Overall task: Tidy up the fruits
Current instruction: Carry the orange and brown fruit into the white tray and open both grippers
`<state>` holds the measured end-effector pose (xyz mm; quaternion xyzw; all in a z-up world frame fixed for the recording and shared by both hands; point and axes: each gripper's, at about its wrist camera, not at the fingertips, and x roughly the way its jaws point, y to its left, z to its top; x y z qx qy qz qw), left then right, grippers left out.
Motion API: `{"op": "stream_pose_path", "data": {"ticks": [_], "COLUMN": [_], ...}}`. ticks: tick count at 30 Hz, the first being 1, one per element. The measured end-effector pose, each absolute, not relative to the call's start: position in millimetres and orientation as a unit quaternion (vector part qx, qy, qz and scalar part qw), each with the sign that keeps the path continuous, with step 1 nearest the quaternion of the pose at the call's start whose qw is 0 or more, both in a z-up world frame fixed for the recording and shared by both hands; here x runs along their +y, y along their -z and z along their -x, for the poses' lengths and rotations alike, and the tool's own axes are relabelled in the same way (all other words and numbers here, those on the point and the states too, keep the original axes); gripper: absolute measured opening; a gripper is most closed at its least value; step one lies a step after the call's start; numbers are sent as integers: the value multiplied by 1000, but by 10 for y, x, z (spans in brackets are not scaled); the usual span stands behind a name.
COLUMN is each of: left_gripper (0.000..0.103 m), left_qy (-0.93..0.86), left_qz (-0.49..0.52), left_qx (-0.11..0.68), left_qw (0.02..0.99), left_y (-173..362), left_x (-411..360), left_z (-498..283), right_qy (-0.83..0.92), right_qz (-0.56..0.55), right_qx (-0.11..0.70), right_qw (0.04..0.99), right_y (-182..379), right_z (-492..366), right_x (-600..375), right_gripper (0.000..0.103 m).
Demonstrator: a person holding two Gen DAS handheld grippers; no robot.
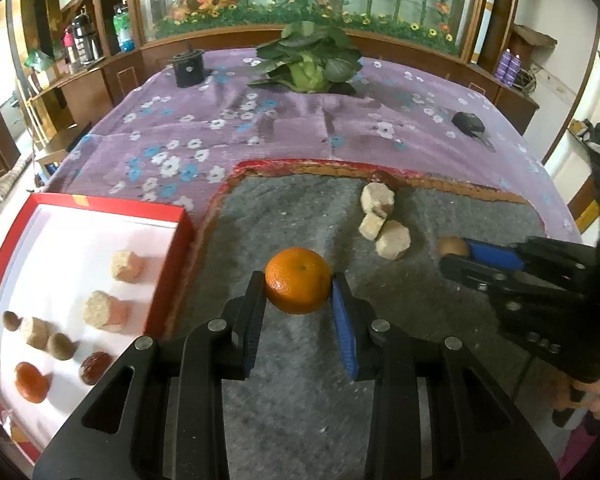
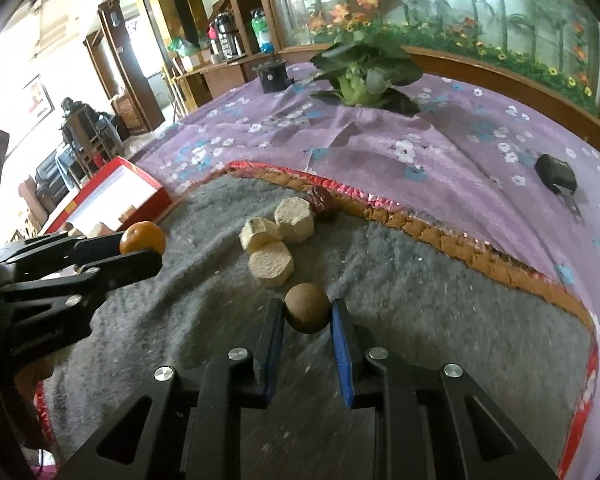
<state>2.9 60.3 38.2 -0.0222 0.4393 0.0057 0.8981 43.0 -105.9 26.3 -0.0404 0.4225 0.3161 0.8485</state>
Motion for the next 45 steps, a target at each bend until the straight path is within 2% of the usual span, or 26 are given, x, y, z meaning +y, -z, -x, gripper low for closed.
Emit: {"op": "stream_pose_path", "data": {"ticks": [20,45], "left_gripper": [32,32], "left_qy": [-56,-161], "left_qz": [25,71], "left_qx": [415,417], "left_qw": [908,892], "left_y": [-538,-476], "left_x": [1097,2460], "left_z": [406,432], "right_qy": [-352,-446], "right_qz": [54,146], "right_qx": [405,389], "right_qw": [842,792], "right_y": [-491,-642], "right_z": [115,316], "right_x": [-490,987], "right_gripper": [23,23]}}
